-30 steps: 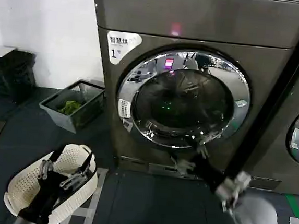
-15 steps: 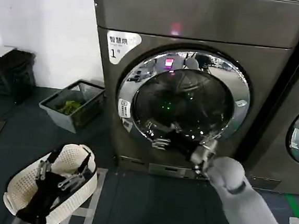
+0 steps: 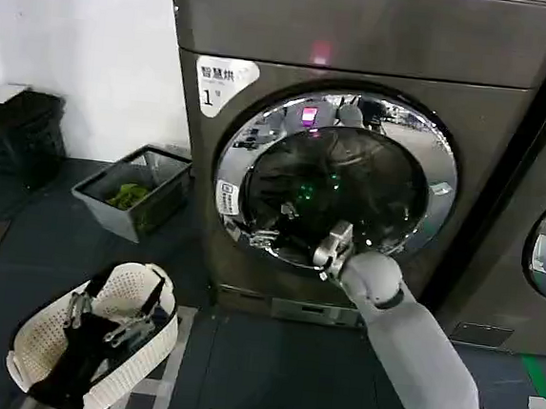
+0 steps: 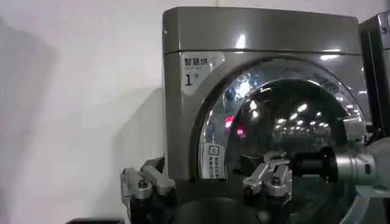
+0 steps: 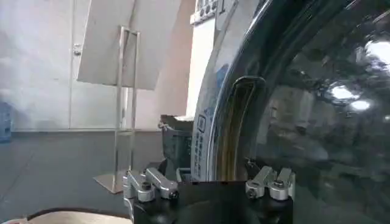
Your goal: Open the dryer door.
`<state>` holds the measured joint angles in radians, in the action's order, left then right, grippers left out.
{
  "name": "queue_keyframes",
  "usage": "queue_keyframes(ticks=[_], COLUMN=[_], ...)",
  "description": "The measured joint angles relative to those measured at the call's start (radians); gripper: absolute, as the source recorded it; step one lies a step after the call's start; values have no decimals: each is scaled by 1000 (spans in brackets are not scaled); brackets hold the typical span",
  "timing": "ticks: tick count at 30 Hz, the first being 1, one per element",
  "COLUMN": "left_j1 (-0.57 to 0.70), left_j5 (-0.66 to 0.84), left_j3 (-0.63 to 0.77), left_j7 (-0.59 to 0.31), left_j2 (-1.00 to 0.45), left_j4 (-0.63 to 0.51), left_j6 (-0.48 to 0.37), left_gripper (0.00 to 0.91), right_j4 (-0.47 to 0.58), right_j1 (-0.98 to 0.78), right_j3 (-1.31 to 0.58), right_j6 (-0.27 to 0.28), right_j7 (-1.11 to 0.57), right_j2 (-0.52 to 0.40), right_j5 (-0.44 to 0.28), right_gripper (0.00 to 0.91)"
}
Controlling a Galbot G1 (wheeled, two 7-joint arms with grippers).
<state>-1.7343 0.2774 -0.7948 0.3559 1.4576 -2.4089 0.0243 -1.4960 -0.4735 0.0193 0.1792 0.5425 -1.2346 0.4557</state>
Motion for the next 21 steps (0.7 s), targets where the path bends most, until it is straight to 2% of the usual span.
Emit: queue_keyframes(ticks=[8,16,21], left_j1=[-2,30,80], left_j5=[0,0,59], left_j3=[-1,-20,-42], left_j7=[3,-16,-58], left_j2=[5,-16,-62], left_j4=[0,14,38], left_j6=[0,-76,-155], left_gripper=[907,907,907], right_j4=[77,44,-1], right_j1=[40,26,3], right_j3=[21,9,-6], right_j6=[-5,28,33], right_j7=[31,131,191], right_j2=[-45,-12,21], right_j5=[1,21,28], right_gripper=[907,907,907])
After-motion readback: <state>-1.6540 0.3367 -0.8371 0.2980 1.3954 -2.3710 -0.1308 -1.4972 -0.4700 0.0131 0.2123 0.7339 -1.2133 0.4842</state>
